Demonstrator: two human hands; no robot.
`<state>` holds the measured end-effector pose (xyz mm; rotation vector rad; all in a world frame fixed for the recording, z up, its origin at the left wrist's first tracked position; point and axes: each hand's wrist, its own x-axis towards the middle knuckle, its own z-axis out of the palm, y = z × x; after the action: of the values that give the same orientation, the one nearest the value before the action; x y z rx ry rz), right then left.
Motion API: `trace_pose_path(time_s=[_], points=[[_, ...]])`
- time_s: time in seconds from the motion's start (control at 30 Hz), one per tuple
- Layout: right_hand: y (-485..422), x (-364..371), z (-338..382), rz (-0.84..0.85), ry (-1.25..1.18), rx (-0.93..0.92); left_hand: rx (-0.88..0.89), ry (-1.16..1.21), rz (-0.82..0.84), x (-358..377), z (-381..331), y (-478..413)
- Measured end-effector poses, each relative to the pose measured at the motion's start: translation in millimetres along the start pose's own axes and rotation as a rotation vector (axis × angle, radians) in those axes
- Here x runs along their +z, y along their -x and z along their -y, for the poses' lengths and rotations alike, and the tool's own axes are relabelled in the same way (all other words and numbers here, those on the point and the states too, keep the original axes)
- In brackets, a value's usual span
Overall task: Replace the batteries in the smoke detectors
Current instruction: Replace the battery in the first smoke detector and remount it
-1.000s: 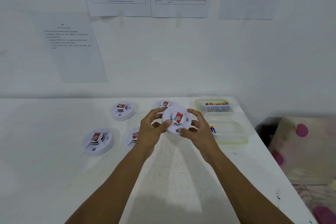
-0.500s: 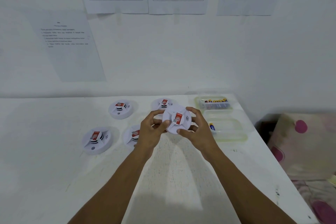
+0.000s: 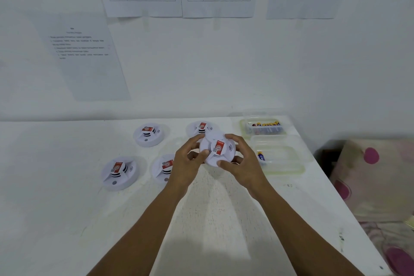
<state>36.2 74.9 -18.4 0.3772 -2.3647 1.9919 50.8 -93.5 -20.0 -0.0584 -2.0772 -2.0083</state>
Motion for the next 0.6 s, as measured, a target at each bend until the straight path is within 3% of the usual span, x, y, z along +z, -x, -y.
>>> trace_pose_path(time_s=[0.2, 0.6], points=[[0.9, -0.6, 0.3, 0.0, -0.028, 0.005, 0.019, -0.058, 0.076, 0.4, 4.3, 1.0], [5.9, -3.6, 2.2, 0.011, -0.059, 0.023, 0.021, -0.045, 0.065, 3.7, 7.0, 3.1]])
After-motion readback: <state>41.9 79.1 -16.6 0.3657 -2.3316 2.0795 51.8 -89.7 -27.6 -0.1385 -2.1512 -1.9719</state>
